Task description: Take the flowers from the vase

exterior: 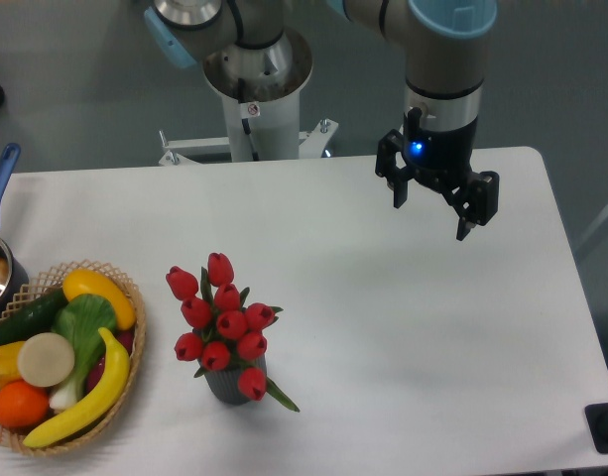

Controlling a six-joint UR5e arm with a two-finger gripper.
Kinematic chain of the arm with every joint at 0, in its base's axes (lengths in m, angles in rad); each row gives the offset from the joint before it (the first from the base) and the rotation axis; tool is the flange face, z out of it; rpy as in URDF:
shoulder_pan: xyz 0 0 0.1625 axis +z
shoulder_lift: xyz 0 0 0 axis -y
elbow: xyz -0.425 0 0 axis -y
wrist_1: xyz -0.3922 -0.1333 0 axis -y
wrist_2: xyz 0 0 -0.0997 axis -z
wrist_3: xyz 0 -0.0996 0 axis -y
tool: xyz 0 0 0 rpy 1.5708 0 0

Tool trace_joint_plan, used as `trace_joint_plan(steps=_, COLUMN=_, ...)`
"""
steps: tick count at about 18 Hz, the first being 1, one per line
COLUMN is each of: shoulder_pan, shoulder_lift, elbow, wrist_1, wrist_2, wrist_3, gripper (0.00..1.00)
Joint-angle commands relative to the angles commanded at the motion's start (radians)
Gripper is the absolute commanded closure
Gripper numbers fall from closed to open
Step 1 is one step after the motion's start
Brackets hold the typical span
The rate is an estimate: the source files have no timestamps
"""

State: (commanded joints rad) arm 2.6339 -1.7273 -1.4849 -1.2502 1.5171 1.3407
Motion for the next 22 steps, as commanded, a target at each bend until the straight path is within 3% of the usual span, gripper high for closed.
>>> trace_joint_plan(steps=8, shoulder_pan=0.002, shoulder_lift=0.000, elbow=-0.005, wrist_1=0.000, wrist_2=-0.014, wrist_3=-0.002, gripper=0.00)
trace_joint_plan(steps=12, shoulder_pan=-0.003, shoulder_lift=-0.011, elbow=-0.018, wrist_1=0.020, wrist_2=-0.043, wrist_3=-0.080, gripper=0.00)
trace_joint_plan(steps=15, shoulder_pan=-0.006, shoulder_lift=-0.015, elbow=-0.043, wrist_1=0.081, wrist_2=-0.093, wrist_3=-0.176, gripper=0.00)
trace_joint_plan(steps=19, shoulder_pan=-0.043, shoulder_lift=-0.055, elbow=-0.061, wrist_1=0.101, wrist_2=-0.166, wrist_3=-0.241, gripper=0.00)
trace_joint_plan(steps=20, shoulder_pan=-0.046, shoulder_lift=-0.054, elbow=-0.090, wrist_1=0.116, wrist_2=-0.170, wrist_3=-0.248, gripper=0.00)
trace_joint_plan(steps=22, shoulder_pan=-0.064, shoulder_lift=-0.052, elbow=-0.161, wrist_1=0.204, wrist_2=-0.221, wrist_3=-0.250, gripper=0.00)
